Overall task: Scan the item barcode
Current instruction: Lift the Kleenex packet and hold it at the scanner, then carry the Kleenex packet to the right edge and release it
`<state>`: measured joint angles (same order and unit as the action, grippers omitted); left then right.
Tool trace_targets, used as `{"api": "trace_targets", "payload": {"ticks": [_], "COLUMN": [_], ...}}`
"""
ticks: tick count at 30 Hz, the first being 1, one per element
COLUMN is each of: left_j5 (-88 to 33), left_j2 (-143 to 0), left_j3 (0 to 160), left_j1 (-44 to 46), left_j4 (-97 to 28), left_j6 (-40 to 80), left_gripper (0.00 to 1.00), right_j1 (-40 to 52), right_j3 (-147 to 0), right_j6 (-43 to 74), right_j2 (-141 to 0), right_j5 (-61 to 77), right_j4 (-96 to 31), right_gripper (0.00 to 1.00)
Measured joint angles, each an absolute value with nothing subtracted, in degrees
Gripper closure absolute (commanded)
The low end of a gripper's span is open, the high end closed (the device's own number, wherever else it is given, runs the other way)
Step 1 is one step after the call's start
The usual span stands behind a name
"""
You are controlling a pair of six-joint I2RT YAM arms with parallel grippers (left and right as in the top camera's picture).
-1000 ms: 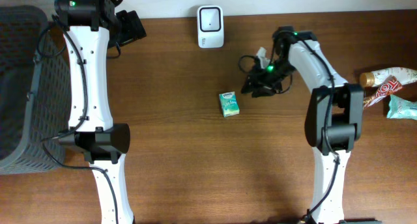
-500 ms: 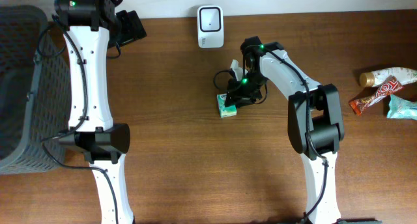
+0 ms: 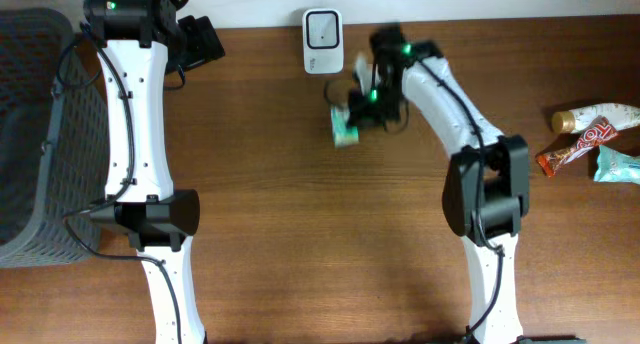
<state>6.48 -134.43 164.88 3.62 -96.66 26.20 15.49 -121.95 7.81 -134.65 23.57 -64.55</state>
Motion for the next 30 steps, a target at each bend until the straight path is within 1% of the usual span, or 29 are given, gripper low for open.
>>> {"api": "trace_targets", "payload": {"ticks": [2,4,6,9,12,16,18,21,26,29,30], "left_j5": [6.48,6.48,6.48,6.48,6.48,6.48,6.48,6.48,6.48,6.48,6.48], "left_j2": [-134.43,-134.43,-134.43,-134.43,-134.43,-134.43,-134.43,-134.43,-134.43,-134.43,-134.43], "left_j3": [164.88,164.88,164.88,164.88,164.88,164.88,164.88,164.88,164.88,164.88,164.88], "left_j1": [3.62,3.62,3.62,3.64,3.62,3.62,3.62,3.62,3.62,3.62,3.62], "left_j4": [-96.66,-96.66,-96.64,-96.66,-96.64,-96.66,-96.66,-96.66,-96.66,-96.66,-96.66], "left_j6": [26.17,26.2,26.2,26.2,26.2,26.2,26.17,26.2,26.2,26.2,26.2], "left_gripper": [0.01,0.01,0.01,0.01,0.01,0.01,0.01,0.01,0.01,0.01,0.01], "right_j1": [15.77,16.27,17.17,18.39,19.4,19.99,20.08,20.1,20.14,20.1,19.86], "right_j3": [-128.75,-132.05,-132.9,-132.86,-132.88,-132.97,-132.97,-132.27,-132.46,-132.55,-132.55], "right_j6": [7.97,7.79,6.79,3.81,-3.01,-16.03,-20.23,-23.51,-22.33,-19.22,-16.23], "right_j2": [-134.61,-134.5,-134.41,-134.45,-135.17,-139.44,-142.02,-144.88,-145.12,-145.12,-145.03], "right_j5": [17.08,10.59,3.36,-3.36,-7.79,-12.99,-15.07,-16.99,-19.0,-22.57,-24.93], "right_j4": [-60.51,-54.02,-44.58,-33.15,-23.68,-21.56,-21.67,-21.8,-19.62,-19.66,-19.7], "right_gripper": [0.96,0.96,0.96,0.96,0.96,0.96,0.96,0.96,0.96,0.96,0.96]}}
